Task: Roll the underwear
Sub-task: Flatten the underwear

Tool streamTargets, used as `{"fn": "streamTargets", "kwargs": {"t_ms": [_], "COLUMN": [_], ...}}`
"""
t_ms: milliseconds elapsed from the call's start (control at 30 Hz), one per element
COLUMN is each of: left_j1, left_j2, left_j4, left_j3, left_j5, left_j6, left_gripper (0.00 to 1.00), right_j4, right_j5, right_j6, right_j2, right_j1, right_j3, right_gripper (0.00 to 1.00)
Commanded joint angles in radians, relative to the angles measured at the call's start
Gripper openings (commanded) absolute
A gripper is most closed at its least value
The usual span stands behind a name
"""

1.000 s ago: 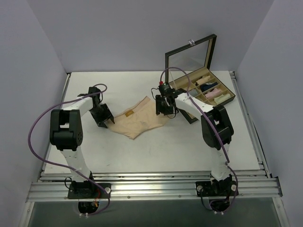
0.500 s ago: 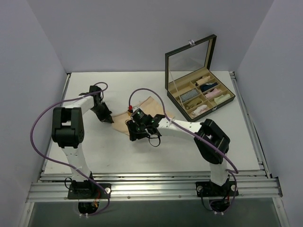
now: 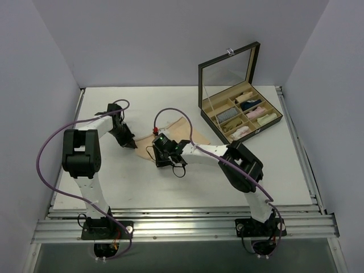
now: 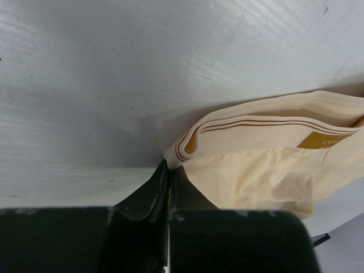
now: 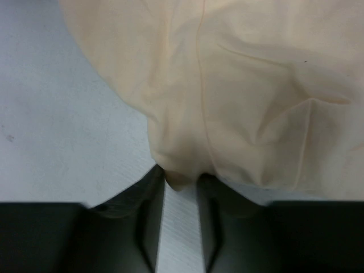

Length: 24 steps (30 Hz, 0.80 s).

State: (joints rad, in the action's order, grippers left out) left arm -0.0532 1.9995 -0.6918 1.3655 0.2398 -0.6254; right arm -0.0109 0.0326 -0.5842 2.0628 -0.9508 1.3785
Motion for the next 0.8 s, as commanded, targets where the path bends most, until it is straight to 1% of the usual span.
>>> {"fn": "streamTargets", "kwargs": {"t_ms": [0,33,67,100,133,267,300,367,467,533,600,767], "left_j1": [-0.002,-0.002,-0.002,-0.002,0.000,-0.002,-0.004,-0.011,-0.028,-0.034,-0.033,-0.034], "left_j2": [-0.042,-0.045,-0.059,-0.068,-0.079,-0.151,-0.163,-0.195,-0.212,-0.220,-0.228,-0.217], "left_j4": [-0.017,-0.023,-0.034,-0.038,-0.043,-0.038,-0.037,-0.023,-0.017,-0.006,-0.003,-0.002], "left_j3": [-0.003,-0.002,-0.003,-0.006,-0.014,-0.034,-0.039,-0.061,-0.088,-0.124,-0.140,-0.115], "left_j5": [-0.008,-0.010,-0.013,-0.017,-0.020,-0.014,-0.008,0.006,0.007,0.007,0.000,-0.040], "left_j6": [-0.002,-0.003,-0.007,-0.008,-0.011,-0.025,-0.028,-0.034,-0.040,-0.043,-0.042,-0.024], "left_gripper": [0.02,0.02,0.02,0.02,0.02,0.02,0.02,0.02,0.02,0.02,0.02,0.02], "right_j4": [-0.006,-0.014,-0.088,-0.151,-0.205,-0.465,-0.498,-0.550,-0.586,-0.601,-0.613,-0.604], "right_j5": [-0.091,-0.094,-0.111,-0.123,-0.120,-0.045,0.020,0.076,0.122,0.130,0.171,0.243], "right_j6": [-0.011,-0.005,0.007,0.012,0.024,0.115,0.142,0.167,0.196,0.199,0.202,0.224], "right_j2": [0.008,-0.003,-0.009,-0.018,-0.026,-0.092,-0.116,-0.133,-0.148,-0.150,-0.141,-0.096], "right_j1": [-0.009,-0.006,-0.005,-0.002,0.001,0.018,0.023,0.032,0.043,0.052,0.067,0.128], "right_j3": [0.033,0.036,0.050,0.072,0.118,0.177,0.183,0.189,0.200,0.232,0.275,0.333], "right_gripper": [0.19,0.12,0.03,0.00,0.00,0.00,0.00,0.00,0.00,0.00,0.00,0.00]}}
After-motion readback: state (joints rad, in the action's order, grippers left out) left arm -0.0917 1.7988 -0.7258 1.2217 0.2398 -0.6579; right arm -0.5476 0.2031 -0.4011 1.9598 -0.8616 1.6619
